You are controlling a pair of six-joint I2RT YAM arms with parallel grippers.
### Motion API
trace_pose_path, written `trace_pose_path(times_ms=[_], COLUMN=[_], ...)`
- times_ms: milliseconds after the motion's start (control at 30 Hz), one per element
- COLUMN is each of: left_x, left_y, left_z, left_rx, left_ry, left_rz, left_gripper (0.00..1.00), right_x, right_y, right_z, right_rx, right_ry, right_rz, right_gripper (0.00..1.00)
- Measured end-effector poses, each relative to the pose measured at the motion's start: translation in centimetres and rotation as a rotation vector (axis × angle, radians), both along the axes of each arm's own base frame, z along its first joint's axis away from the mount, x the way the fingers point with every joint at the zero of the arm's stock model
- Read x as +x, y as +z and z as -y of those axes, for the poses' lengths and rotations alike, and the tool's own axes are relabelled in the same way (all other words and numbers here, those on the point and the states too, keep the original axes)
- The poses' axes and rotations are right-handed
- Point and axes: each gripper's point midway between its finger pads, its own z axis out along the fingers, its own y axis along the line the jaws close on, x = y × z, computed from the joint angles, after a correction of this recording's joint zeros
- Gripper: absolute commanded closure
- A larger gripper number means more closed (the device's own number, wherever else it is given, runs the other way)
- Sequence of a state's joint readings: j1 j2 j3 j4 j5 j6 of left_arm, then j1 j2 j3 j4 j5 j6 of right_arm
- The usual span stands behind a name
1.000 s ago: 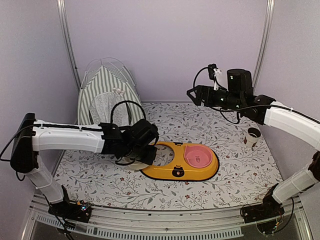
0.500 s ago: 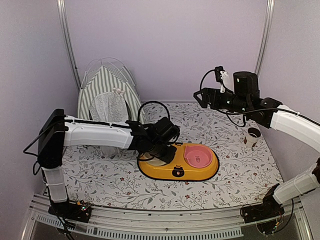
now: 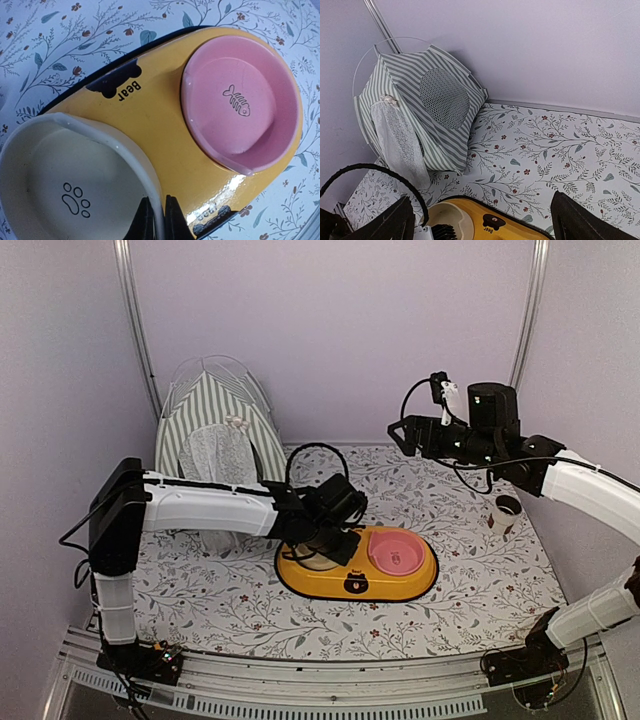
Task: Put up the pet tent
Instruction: Place the pet food bowl in the pet food container.
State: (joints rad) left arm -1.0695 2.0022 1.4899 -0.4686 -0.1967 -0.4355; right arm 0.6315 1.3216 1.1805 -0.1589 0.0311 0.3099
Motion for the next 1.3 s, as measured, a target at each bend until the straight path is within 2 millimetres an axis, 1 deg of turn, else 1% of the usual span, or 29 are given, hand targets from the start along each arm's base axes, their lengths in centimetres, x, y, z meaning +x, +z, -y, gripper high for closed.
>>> trace_pose_path(times_ms=[433, 667, 833, 900, 1000, 1133, 1300], left_x=[0.1, 0.0, -0.1, -0.1, -0.2, -0.1, -0.1], left_y=[0.0, -0.2, -1.3, -1.8, -2.5, -2.5, -2.4], left_z=[-0.1, -0.5, -0.9, -0.9, -1.0, -1.2, -1.2], left_rx=[0.000, 0.018, 0.045, 0.053, 0.069, 0.078, 0.075], left_ry=[0.009, 0.018, 0.030, 0.029, 0.025, 0.029, 0.027], left_rz=[0.001, 0.000, -0.021, -0.026, -0.035, -0.031, -0.032], left_gripper=[1.00, 1.00, 1.00, 0.94, 0.83, 0.70, 0.59], right_x=[-0.1, 0.2, 0.8, 1.0, 1.1, 1.0, 1.0], right_y=[-0.2, -1.4, -2.4, -2.6, -2.9, -2.9, -3.3], right_z=[-0.3, -0.7, -1.3, -1.4, -1.5, -1.6, -1.7], right_rx=[0.002, -0.016, -0.033, -0.036, -0.040, -0.040, -0.045], right_ry=[0.015, 0.024, 0.034, 0.037, 0.040, 0.044, 0.050], right_rz=[-0.008, -0.035, -0.061, -0.067, -0.075, -0.078, -0.090], right_gripper=[0.03, 0.03, 0.03, 0.03, 0.03, 0.03, 0.02])
